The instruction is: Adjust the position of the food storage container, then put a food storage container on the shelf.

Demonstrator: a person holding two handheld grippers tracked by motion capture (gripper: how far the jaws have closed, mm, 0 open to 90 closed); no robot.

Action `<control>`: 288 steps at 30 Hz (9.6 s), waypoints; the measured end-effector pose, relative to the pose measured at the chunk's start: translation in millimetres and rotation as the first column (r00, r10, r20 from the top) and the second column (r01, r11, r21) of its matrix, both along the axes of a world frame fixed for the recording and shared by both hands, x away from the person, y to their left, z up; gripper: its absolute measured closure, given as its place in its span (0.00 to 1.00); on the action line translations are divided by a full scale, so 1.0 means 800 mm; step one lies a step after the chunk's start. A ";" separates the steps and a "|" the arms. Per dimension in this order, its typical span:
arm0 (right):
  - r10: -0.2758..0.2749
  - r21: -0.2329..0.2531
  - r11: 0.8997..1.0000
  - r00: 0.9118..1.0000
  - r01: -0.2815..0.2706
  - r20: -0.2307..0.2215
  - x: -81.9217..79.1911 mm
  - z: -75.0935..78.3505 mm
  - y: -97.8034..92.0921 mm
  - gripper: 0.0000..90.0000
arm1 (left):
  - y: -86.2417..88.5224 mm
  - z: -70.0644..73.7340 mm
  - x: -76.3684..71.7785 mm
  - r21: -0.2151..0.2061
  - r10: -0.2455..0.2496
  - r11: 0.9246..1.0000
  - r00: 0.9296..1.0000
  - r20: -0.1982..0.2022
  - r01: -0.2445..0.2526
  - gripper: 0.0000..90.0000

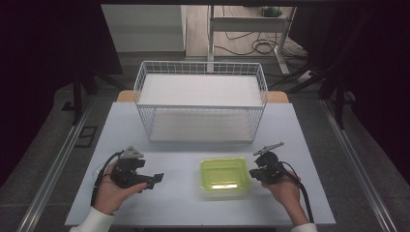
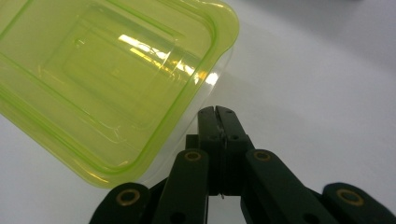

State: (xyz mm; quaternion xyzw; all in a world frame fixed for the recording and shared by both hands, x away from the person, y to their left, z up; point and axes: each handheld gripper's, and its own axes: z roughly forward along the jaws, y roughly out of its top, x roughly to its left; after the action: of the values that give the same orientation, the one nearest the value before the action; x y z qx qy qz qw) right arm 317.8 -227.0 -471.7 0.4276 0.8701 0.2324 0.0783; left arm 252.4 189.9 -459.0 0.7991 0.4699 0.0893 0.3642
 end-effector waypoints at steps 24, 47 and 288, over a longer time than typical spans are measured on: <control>0.052 0.037 0.998 0.998 -0.053 0.026 0.002 -0.002 0.031 0.99 | -0.002 0.003 0.004 -0.034 -0.024 0.999 1.000 -0.008 0.024 0.14; -0.006 0.185 0.983 0.998 -0.005 0.058 -0.006 0.020 0.001 0.70 | -0.025 0.007 0.008 -0.061 -0.042 0.997 0.999 -0.025 0.040 0.16; -0.177 0.601 0.798 0.969 0.038 0.173 0.108 0.200 0.031 0.36 | -0.024 0.172 0.139 -0.325 -0.025 0.943 0.988 0.155 0.075 0.33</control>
State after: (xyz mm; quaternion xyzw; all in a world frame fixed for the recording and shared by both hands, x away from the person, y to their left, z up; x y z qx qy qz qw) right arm 404.3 -202.2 -311.5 0.4510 0.7137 0.5335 0.0498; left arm 363.7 170.5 -321.1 0.7296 0.4291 0.0594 0.5291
